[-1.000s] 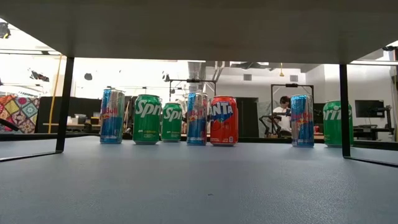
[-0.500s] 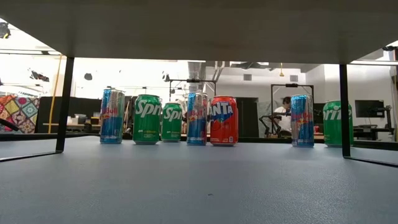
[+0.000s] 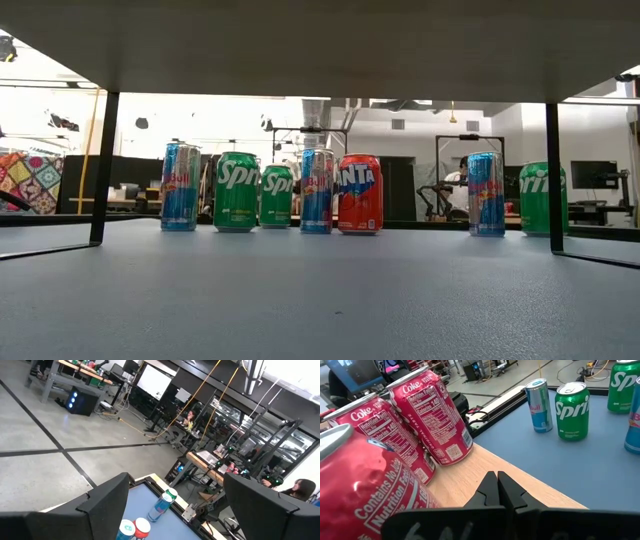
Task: Place canned beverage on shelf
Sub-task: Put the right orange soda can on the shelf
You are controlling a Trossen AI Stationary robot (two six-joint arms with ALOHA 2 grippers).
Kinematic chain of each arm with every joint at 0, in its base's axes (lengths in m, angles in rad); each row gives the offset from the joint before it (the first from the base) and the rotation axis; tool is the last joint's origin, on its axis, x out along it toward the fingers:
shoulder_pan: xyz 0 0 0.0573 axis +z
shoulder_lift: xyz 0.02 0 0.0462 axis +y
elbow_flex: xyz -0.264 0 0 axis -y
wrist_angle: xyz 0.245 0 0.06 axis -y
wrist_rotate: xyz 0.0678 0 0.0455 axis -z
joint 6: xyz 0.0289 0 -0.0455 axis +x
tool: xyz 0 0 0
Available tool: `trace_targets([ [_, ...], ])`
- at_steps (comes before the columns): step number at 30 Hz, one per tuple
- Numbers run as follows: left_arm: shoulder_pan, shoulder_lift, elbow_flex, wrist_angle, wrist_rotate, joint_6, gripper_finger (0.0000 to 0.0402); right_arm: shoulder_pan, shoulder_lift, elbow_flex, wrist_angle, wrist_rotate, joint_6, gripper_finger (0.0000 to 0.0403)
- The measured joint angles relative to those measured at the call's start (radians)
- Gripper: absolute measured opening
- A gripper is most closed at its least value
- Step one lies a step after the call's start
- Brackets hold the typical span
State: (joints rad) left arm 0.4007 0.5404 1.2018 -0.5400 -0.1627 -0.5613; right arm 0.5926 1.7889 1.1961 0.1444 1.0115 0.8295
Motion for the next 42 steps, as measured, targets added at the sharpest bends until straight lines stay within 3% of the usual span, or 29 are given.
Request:
trace_targets([
  [9, 0.000, 0.000, 0.000, 0.000, 0.002, 0.000, 0.0309, 0.003, 0.000, 0.000, 0.000, 0.002, -0.015, 0.0000],
  [18, 0.000, 0.000, 0.000, 0.000, 0.002, 0.001, 0.0309, 0.024, 0.079, 0.053, 0.001, 0.041, -0.003, 0.0000],
  [24, 0.000, 0.000, 0.000, 0.000, 0.002, 0.016, 0.0309, 0.006, 0.078, 0.058, -0.007, 0.003, -0.007, 0.0000],
  [36, 0.000, 0.000, 0.000, -0.001, 0.002, 0.019, 0.0309, -0.040, 0.078, 0.058, 0.084, -0.189, -0.120, 0.0000],
  [42, 0.000, 0.000, 0.000, -0.001, 0.003, 0.020, 0.0309, -0.047, 0.110, 0.058, 0.164, -0.222, -0.131, 0.0000],
])
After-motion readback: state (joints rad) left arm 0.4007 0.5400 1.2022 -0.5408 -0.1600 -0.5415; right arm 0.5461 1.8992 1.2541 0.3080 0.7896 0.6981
